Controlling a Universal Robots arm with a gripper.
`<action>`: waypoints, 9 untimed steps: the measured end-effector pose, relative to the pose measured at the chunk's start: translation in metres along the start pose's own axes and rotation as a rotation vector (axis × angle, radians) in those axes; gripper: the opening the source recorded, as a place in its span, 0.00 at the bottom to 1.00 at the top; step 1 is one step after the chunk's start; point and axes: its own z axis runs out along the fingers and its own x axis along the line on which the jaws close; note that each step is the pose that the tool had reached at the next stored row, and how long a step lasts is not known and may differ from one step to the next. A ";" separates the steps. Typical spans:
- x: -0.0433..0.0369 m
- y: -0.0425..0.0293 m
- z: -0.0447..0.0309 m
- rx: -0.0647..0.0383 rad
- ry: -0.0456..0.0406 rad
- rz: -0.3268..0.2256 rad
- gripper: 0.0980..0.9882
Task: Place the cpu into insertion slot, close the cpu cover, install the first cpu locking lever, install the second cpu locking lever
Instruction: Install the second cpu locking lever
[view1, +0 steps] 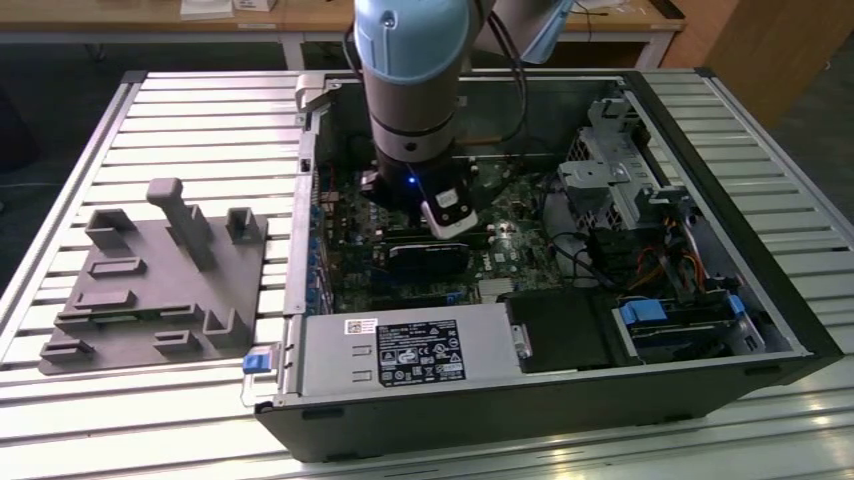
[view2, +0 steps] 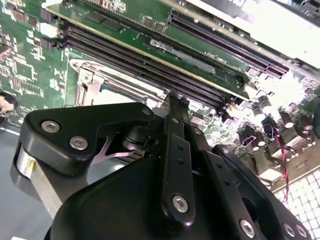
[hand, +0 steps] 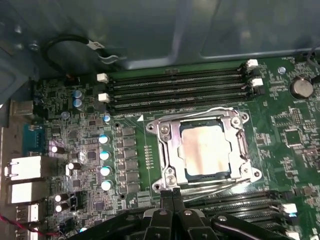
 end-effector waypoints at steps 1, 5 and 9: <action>0.0005 -0.0005 0.0006 -0.006 0.0011 -0.002 0.01; 0.0026 -0.0030 0.0035 -0.026 0.0051 -0.011 0.01; 0.0038 -0.0047 0.0067 -0.042 0.0086 -0.019 0.01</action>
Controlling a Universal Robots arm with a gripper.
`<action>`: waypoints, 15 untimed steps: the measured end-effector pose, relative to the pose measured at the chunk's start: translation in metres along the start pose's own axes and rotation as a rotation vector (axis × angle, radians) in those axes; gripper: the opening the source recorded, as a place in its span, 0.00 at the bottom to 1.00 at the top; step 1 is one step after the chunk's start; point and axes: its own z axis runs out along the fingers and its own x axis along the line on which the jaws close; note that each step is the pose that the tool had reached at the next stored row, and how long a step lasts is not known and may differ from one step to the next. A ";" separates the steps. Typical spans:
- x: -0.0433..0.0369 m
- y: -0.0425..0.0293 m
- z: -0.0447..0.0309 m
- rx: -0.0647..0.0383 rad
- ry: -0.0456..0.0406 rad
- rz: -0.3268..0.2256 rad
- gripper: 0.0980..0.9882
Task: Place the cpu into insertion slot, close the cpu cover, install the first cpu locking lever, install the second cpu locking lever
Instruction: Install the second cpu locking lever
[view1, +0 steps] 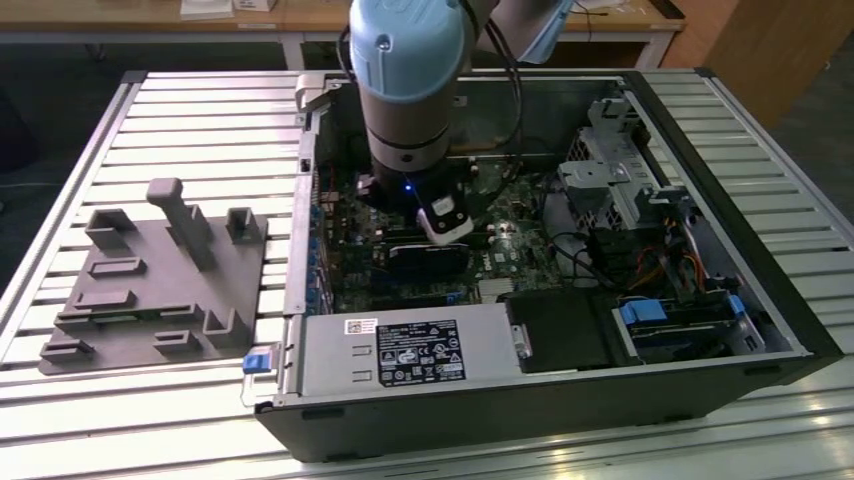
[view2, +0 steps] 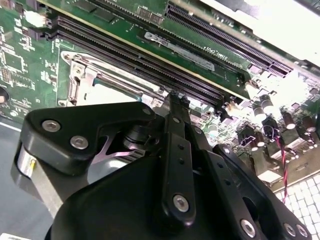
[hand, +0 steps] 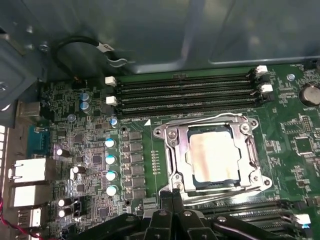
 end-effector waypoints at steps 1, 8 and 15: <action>0.0000 -0.0003 0.0008 -0.003 0.0007 -0.002 0.01; 0.0005 -0.0021 0.0059 -0.022 0.0037 -0.006 0.01; 0.0007 -0.0033 0.0094 -0.040 0.0060 -0.007 0.01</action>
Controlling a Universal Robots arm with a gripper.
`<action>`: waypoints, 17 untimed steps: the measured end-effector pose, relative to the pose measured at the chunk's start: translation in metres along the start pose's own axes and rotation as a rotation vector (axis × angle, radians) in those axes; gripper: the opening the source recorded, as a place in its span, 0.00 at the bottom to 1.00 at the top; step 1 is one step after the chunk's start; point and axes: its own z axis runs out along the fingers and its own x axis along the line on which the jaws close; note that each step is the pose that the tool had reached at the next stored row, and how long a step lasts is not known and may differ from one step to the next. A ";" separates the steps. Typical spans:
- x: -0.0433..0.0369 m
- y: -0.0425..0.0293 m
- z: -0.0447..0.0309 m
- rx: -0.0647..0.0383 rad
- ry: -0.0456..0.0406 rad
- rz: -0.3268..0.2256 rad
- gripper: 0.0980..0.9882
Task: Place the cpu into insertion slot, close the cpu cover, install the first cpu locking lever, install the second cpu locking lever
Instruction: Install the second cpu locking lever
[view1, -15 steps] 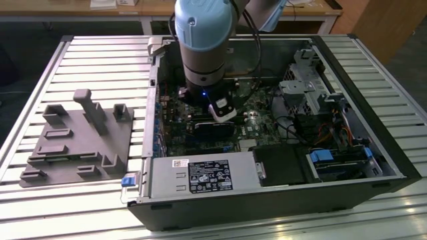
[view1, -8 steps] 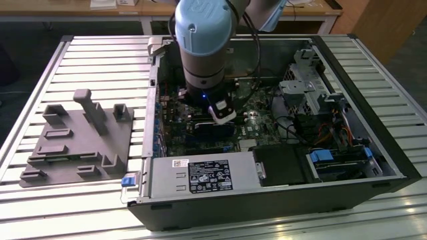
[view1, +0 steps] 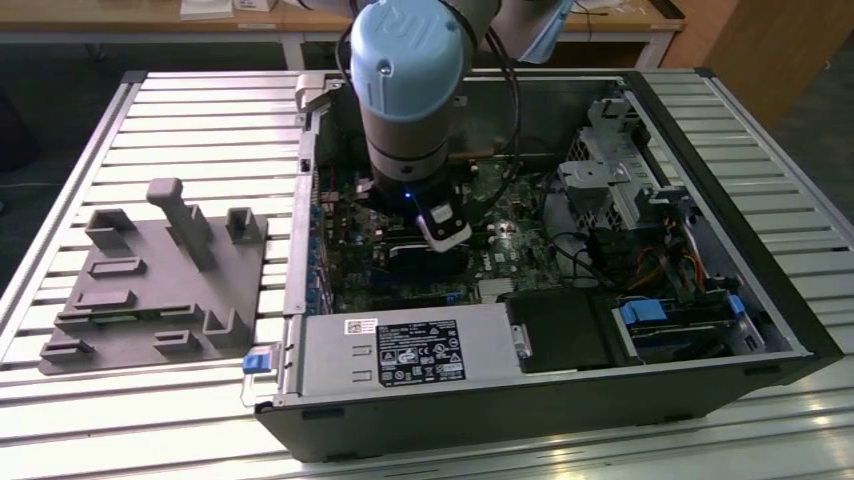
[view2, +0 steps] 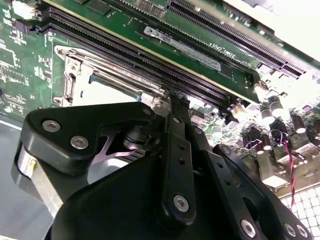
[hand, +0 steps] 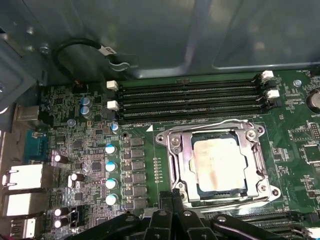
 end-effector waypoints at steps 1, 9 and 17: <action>0.0001 -0.0003 0.0002 0.000 0.0003 0.000 0.01; 0.0000 0.0011 -0.0039 0.001 0.0003 -0.001 0.01; -0.0013 0.0070 -0.0204 0.015 -0.0014 -0.001 0.01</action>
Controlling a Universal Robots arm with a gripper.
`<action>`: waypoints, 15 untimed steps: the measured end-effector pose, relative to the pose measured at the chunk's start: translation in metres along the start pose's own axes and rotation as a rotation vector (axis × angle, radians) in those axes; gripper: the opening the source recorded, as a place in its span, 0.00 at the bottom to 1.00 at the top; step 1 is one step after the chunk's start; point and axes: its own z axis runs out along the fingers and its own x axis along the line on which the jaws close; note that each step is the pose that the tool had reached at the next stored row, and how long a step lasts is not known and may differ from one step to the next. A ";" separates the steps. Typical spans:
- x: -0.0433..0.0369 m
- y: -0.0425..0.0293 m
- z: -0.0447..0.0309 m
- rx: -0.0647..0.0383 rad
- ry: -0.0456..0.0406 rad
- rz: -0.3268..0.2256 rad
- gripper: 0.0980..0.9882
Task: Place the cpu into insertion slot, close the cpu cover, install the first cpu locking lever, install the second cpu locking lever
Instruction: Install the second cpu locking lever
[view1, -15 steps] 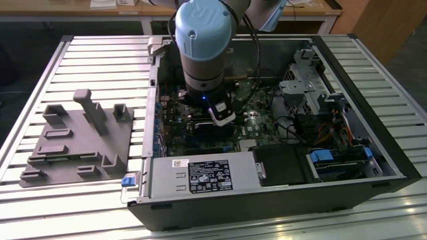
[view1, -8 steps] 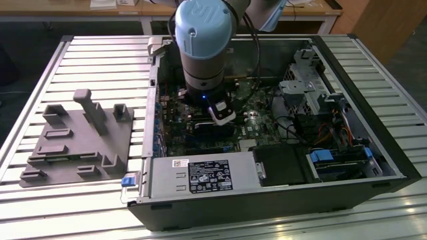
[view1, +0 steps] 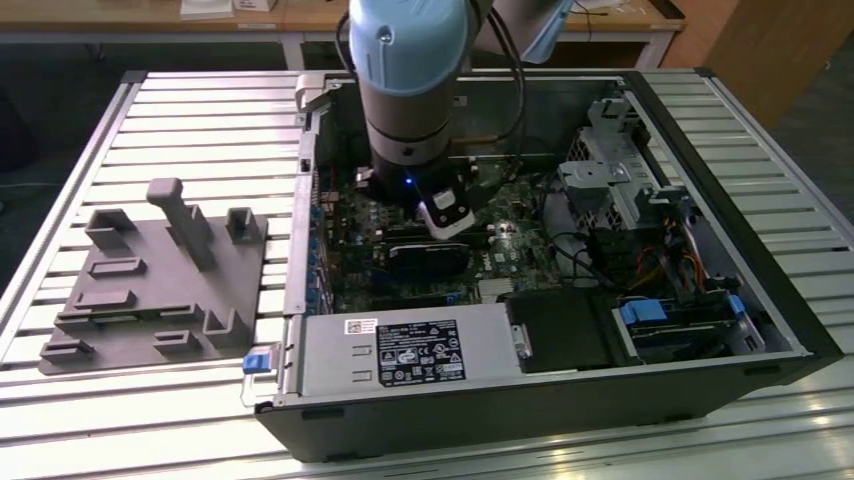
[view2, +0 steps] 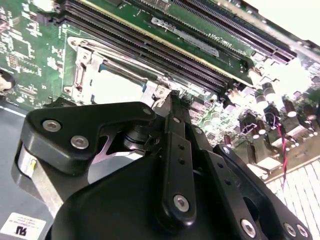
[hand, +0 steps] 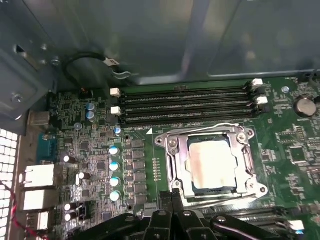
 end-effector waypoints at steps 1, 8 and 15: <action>-0.0003 0.0005 -0.0015 0.009 -0.0012 0.000 0.01; -0.0072 0.0025 -0.0051 0.077 -0.0114 0.009 0.01; -0.0285 0.0046 -0.0039 0.082 -0.0068 0.011 0.01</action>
